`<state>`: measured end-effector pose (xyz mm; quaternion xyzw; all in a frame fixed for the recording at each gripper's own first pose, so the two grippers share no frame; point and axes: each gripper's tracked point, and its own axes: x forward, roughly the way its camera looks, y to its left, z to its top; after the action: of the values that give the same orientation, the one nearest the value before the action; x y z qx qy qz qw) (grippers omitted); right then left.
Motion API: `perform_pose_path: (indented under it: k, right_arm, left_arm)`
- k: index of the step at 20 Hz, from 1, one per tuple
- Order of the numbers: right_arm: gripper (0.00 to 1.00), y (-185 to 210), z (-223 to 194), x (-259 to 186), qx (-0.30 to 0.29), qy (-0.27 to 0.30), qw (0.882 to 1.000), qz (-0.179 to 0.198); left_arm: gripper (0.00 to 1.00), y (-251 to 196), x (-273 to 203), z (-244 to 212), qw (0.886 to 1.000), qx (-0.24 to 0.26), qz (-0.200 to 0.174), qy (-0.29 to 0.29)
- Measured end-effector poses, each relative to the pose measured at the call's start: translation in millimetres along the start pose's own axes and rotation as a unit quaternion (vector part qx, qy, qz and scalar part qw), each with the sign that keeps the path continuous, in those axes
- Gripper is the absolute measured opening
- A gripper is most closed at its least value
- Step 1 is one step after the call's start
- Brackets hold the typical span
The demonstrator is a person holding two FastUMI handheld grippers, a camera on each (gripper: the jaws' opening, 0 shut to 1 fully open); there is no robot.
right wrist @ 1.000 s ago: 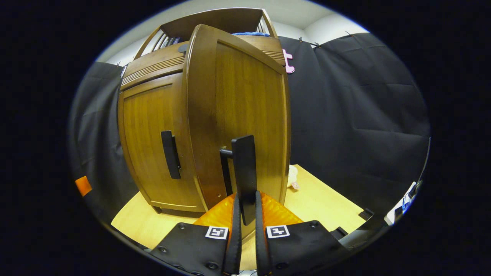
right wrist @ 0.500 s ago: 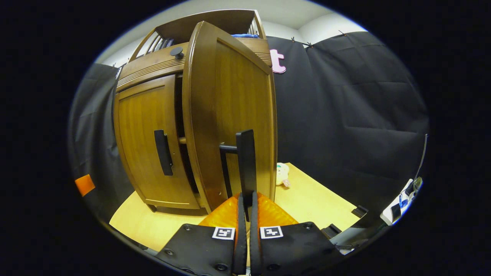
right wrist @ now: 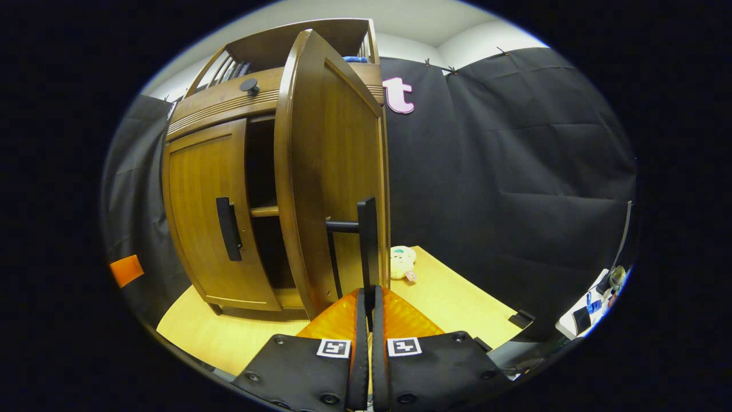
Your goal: Open the right door of the double-door shoe cabinet with the right hand, and open the left door with the left hand.
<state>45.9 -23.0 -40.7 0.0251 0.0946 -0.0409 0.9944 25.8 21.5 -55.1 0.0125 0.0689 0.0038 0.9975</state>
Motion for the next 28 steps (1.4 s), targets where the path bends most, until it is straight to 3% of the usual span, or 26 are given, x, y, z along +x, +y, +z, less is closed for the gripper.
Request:
perform_pose_path:
  k: [2,4,6,7,8,11,12,13,14,15,16,18,21,22,23,24,26,28]
  right_arm:
    - [0.10,-13,6,-5,-0.013,-0.012,1.000,-0.008]
    - [0.06,-19,9,-9,-0.021,-0.018,1.000,-0.014]
    - [0.14,-29,5,-10,-0.015,-0.015,1.000,-0.019]
    - [0.10,-34,6,-10,-0.011,-0.014,1.000,-0.024]
    - [0.14,-41,6,-11,-0.009,-0.013,0.999,-0.030]
    - [0.10,-65,7,-15,-0.003,-0.015,0.999,-0.049]
    - [0.14,-74,8,-17,-0.002,-0.015,0.998,-0.055]
    - [0.14,-84,9,-18,-0.002,-0.016,0.998,-0.067]
    - [0.08,-97,8,-16,-0.002,-0.018,0.997,-0.078]
    - [0.14,-108,12,-19,-0.003,-0.019,0.996,-0.093]
    - [0.04,-123,12,-22,0.000,-0.019,0.994,-0.111]
    - [0.08,-147,16,-27,0.015,-0.020,0.991,-0.131]
    - [0.04,-168,17,-36,0.027,-0.020,0.989,-0.142]
    - [0.08,-172,17,-37,0.028,-0.021,0.989,-0.143]
    - [0.08,-174,18,-39,0.029,-0.022,0.989,-0.143]
    - [0.08,-174,18,-40,0.029,-0.022,0.989,-0.143]
    - [0.04,-176,16,-39,0.031,-0.020,0.989,-0.140]
    - [0.09,-179,16,-40,0.032,-0.020,0.990,-0.138]
  left_arm:
    - [0.92,-7,4,-1,1.000,0.000,-0.002,0.001]
    - [0.92,-15,7,-4,1.000,-0.001,-0.004,0.002]
    - [0.92,-21,9,-4,1.000,-0.001,-0.005,0.002]
    - [0.92,-25,9,-4,1.000,-0.001,-0.006,0.001]
    - [0.92,-28,10,-4,1.000,-0.001,-0.006,0.002]
    - [0.92,-36,14,-6,1.000,0.000,-0.008,0.003]
    - [0.95,-39,17,-7,1.000,0.001,-0.008,0.003]
    - [0.92,-42,18,-7,1.000,0.003,-0.009,0.002]
    - [0.98,-45,20,-8,1.000,0.005,-0.009,0.001]
    - [0.92,-48,21,-7,1.000,0.007,-0.010,0.000]
    - [0.95,-51,22,-7,1.000,0.008,-0.010,0.000]
    - [0.92,-56,25,-10,1.000,0.009,-0.012,0.002]
    - [0.92,-63,29,-12,1.000,0.013,-0.013,0.006]
    - [0.92,-66,30,-12,1.000,0.016,-0.012,0.005]
    - [0.98,-67,32,-11,1.000,0.018,-0.011,0.003]
    - [0.92,-66,34,-10,1.000,0.019,-0.009,0.001]
    - [0.95,-67,41,-4,1.000,0.027,-0.006,-0.008]
    - [0.92,-69,53,0,0.999,0.034,-0.002,-0.017]
